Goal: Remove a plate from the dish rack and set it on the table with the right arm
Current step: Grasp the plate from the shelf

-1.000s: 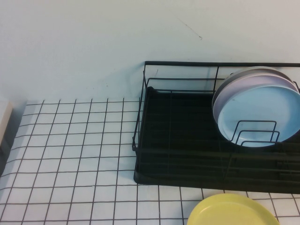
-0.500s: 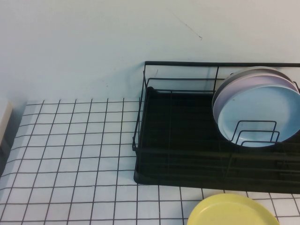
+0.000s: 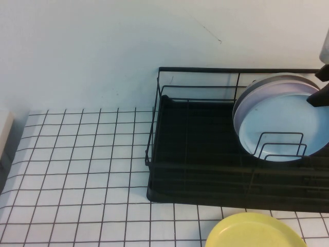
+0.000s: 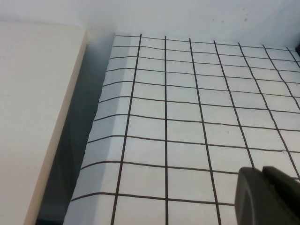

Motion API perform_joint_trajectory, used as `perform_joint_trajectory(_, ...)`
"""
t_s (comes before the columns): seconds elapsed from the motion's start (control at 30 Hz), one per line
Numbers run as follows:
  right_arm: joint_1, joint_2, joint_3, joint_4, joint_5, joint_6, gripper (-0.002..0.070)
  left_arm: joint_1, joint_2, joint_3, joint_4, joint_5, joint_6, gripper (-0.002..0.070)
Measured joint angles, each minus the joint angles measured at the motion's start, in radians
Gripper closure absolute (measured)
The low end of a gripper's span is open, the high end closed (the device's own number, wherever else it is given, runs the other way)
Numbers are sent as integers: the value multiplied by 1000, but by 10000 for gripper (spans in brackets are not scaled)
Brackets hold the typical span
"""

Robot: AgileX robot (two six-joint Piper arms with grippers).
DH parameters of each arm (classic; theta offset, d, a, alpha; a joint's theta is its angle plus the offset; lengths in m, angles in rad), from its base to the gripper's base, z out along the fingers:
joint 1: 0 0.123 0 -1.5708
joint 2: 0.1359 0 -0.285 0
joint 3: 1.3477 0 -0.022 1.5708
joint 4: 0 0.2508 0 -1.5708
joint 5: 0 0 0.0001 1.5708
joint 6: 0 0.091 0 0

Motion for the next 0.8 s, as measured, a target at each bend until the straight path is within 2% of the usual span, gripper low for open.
perform_joint_trajectory(0.23, 0, 143, -126, -8, 47, -122, 272, 0, 0, 0, 0, 0, 0, 678)
perform_joint_trajectory(0.47, 4, 166, -136, -9, 49, -218, 291, 0, 0, 0, -2, 0, 0, 678)
perform_joint_trajectory(0.8, 20, 230, -144, -9, 26, -230, 342, 0, 0, 0, -2, 0, 0, 678)
